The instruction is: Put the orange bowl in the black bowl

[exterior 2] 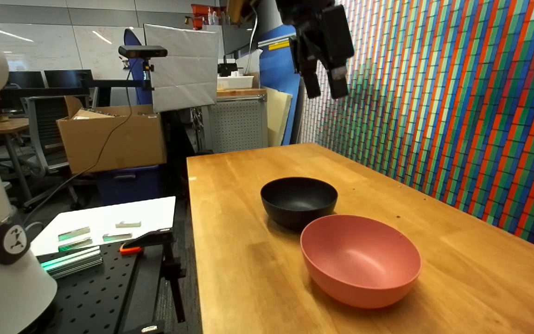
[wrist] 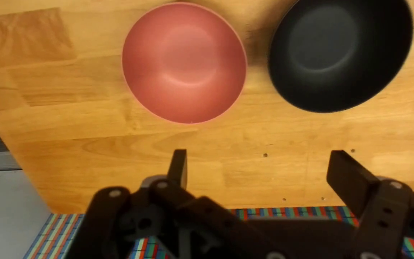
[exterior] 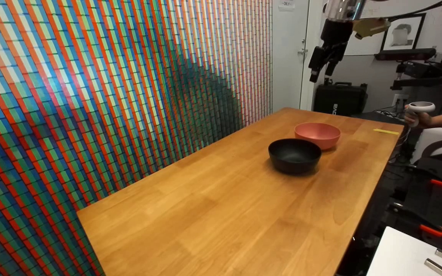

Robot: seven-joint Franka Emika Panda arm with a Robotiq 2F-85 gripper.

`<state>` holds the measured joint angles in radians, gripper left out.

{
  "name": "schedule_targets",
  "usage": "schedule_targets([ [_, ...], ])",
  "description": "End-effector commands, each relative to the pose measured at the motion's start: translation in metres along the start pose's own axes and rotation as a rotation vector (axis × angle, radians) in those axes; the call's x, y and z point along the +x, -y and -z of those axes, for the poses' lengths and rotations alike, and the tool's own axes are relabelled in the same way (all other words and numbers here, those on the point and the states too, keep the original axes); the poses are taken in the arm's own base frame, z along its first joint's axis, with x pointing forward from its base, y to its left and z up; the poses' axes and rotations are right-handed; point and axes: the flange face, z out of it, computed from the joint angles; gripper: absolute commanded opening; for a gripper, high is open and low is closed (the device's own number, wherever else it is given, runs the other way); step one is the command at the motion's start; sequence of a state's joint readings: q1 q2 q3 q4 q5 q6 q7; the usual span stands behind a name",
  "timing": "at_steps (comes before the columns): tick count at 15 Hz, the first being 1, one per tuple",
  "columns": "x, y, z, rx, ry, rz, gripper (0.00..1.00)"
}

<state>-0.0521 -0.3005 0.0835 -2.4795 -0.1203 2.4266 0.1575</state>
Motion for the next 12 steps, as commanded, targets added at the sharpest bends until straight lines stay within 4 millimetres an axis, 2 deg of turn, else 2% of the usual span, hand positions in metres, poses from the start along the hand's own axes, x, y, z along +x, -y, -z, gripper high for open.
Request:
schedule_targets([
  [1,0.032,0.003,-0.055,-0.084,0.017,-0.042,1.00],
  [7,0.046,0.006,-0.136,-0.187,0.107,-0.112,1.00],
  [12,0.048,0.015,-0.187,-0.199,0.178,-0.148,1.00],
])
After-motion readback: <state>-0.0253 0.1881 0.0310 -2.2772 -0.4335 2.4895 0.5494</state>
